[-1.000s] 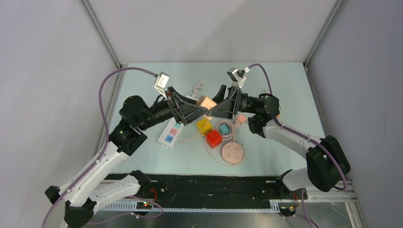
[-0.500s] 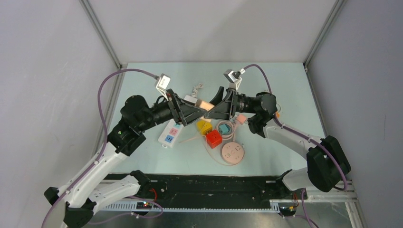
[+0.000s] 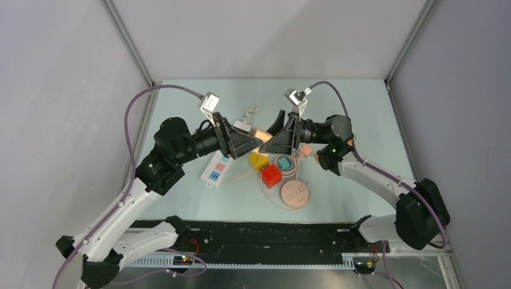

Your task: Insert the plug

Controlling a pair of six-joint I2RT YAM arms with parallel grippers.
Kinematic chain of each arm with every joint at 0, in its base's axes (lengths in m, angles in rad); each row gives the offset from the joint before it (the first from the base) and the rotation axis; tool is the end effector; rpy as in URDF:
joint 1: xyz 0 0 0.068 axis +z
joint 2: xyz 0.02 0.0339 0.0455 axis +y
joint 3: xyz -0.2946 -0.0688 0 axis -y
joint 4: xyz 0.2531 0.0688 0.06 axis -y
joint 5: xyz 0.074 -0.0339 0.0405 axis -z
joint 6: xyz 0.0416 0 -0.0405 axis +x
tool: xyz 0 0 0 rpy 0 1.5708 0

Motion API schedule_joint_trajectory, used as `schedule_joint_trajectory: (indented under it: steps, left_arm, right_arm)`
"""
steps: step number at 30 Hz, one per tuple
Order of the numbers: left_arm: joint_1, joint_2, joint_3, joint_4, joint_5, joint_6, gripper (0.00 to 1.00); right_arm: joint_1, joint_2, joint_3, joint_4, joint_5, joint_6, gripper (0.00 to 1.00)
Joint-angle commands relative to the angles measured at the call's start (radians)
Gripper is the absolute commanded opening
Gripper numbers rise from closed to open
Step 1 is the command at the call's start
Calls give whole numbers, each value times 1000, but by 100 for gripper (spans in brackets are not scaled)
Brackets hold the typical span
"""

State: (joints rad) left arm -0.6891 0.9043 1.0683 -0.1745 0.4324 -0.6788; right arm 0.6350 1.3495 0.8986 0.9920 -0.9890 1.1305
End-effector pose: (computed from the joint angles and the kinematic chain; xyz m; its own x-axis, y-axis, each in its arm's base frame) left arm 0.1352 -0.1340 0.4444 -0.5718 -0.2675 -0.7755 0.6960 0.3423 -0.6312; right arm 0.2147 0.2014 0.3945 -0.6397 0.1462 -0.7546 -0.7598 -0.2689 0.5920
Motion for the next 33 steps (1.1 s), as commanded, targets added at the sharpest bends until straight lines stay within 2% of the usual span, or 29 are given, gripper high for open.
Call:
schedule_joint_trajectory:
  steps: [1, 3, 5, 7, 12, 20, 26, 29, 33]
  left_arm:
    - [0, 13, 73, -25, -51, 92, 0]
    - [4, 14, 93, -80, -94, 125, 0]
    - [5, 17, 118, -138, -134, 164, 0]
    - [5, 24, 141, -199, -188, 209, 0]
    - [6, 61, 184, -370, -278, 360, 0]
    - [13, 151, 92, -447, -563, 566, 0]
    - [137, 275, 22, -412, -530, 645, 0]
    - [165, 304, -41, -340, -585, 674, 0]
    - [197, 332, -109, -289, -527, 709, 0]
  right_arm:
    - [10, -67, 31, -268, 49, -200, 66]
    - [13, -123, 31, -401, 113, -326, 88]
    - [14, -189, 31, -529, 177, -460, 97]
    - [17, -253, 31, -647, 236, -573, 99]
    - [11, -364, 31, -886, 375, -740, 99]
    - [9, -395, 26, -1098, 545, -769, 98]
    - [10, -411, -25, -1115, 580, -730, 96]
    - [8, -425, -44, -1134, 587, -710, 95]
    - [8, -430, -58, -1146, 590, -698, 96]
